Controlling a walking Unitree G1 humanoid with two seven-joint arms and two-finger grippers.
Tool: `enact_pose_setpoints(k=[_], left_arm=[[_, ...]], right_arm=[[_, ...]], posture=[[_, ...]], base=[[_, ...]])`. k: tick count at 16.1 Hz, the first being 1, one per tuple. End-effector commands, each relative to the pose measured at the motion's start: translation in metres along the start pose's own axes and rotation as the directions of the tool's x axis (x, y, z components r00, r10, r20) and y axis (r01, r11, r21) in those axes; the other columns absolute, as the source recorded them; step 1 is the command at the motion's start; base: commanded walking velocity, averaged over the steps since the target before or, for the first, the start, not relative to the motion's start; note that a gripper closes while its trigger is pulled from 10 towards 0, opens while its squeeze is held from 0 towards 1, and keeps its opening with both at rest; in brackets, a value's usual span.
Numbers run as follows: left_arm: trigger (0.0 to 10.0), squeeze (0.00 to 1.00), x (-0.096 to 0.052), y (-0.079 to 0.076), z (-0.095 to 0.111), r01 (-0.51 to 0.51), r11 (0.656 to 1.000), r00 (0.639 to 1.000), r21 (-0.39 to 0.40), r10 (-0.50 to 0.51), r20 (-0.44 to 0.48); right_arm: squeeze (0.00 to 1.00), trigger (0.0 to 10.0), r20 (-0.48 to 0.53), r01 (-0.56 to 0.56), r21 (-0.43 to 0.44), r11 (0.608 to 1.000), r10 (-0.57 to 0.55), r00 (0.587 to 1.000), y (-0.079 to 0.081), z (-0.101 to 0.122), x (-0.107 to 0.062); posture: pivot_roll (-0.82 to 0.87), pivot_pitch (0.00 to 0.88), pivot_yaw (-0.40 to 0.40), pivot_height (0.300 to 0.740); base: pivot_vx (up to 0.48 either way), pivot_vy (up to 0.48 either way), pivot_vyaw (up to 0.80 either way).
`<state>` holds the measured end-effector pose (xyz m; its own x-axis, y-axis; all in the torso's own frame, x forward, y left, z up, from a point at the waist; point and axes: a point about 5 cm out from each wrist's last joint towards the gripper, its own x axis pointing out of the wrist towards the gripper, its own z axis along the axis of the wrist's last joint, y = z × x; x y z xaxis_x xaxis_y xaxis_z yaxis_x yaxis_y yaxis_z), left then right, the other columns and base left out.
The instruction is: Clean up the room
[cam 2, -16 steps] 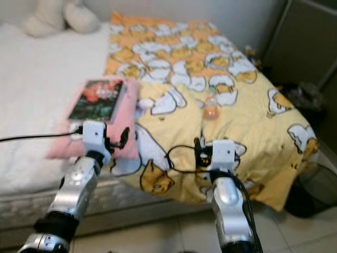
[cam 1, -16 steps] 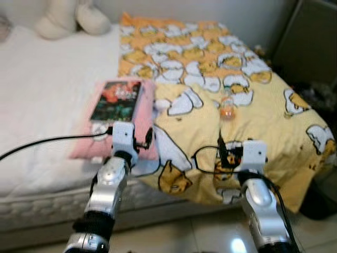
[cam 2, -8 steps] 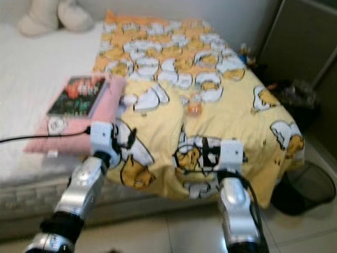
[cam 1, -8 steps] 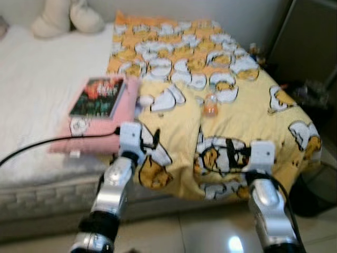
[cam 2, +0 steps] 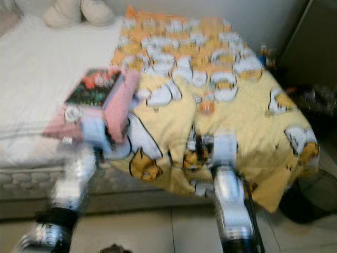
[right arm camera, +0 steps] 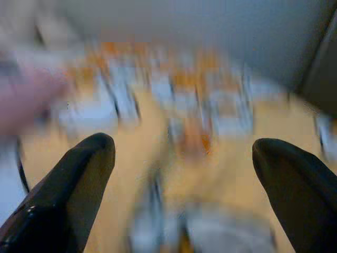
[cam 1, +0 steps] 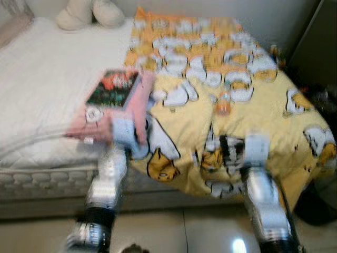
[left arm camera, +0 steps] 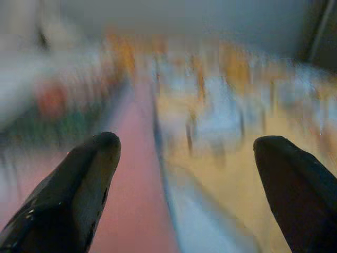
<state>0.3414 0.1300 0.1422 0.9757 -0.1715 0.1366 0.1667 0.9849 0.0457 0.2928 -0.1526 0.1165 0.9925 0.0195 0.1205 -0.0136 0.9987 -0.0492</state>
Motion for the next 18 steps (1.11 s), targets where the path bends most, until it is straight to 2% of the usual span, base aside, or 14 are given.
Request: enact_pose_setpoints(k=[1, 7, 11, 13, 15, 18], left_arm=[[10.0, 0.0, 0.001, -0.004, 0.007, 0.009, 1.0, 0.999, 0.024, -0.01, 0.031], [10.0, 0.0, 0.0, -0.004, 0.003, -0.005, 0.999, 1.0, 0.038, 0.005, 0.006], [10.0, 0.0, -0.003, -0.002, -0.002, 0.002, 0.998, 1.0, 0.07, -0.001, -0.009], [10.0, 0.0, -0.01, 0.004, -0.013, 0.009, 0.995, 0.998, 0.098, -0.003, -0.056], [10.0, 0.0, -0.016, 0.01, -0.021, 0.001, 0.997, 0.996, 0.074, 0.005, -0.09], [10.0, 0.0, -0.016, 0.006, -0.021, 0.003, 0.998, 0.996, 0.057, 0.002, -0.089]], right_arm=[[0.0, 10.0, 0.016, -0.011, 0.016, 1.0, 0.011, 1.0, 0.003, 0.005, 0.0], [0.0, 10.0, 0.01, -0.003, 0.023, 1.0, 0.003, 1.0, -0.001, 0.008, 0.002], [0.0, 10.0, -0.02, 0.005, 0.027, 1.0, -0.004, 1.0, -0.001, 0.003, 0.001], [0.0, 10.0, -0.082, 0.067, 0.067, 0.995, -0.062, 0.995, -0.012, -0.01, -0.005], [0.0, 10.0, -0.114, 0.104, 0.059, 0.993, -0.097, 0.989, -0.02, -0.018, -0.011], [0.0, 10.0, -0.115, 0.095, 0.054, 0.994, -0.089, 0.989, -0.018, -0.019, -0.009]], posture=[[0.0, 0.0, 0.001, 0.74], [0.0, 0.0, -0.011, 0.74], [0.01, 0.0, -0.012, 0.74], [0.01, 0.0, -0.011, 0.74], [0.01, 0.0, -0.011, 0.74], [0.02, 0.0, -0.01, 0.74]], base=[[0.0, 0.0, 0.0], [0.0, 0.0, 0.0], [0.0, 0.0, 0.0], [0.0, 0.0, 0.0], [0.0, 0.0, 0.0], [0.0, 0.0, 0.0]])
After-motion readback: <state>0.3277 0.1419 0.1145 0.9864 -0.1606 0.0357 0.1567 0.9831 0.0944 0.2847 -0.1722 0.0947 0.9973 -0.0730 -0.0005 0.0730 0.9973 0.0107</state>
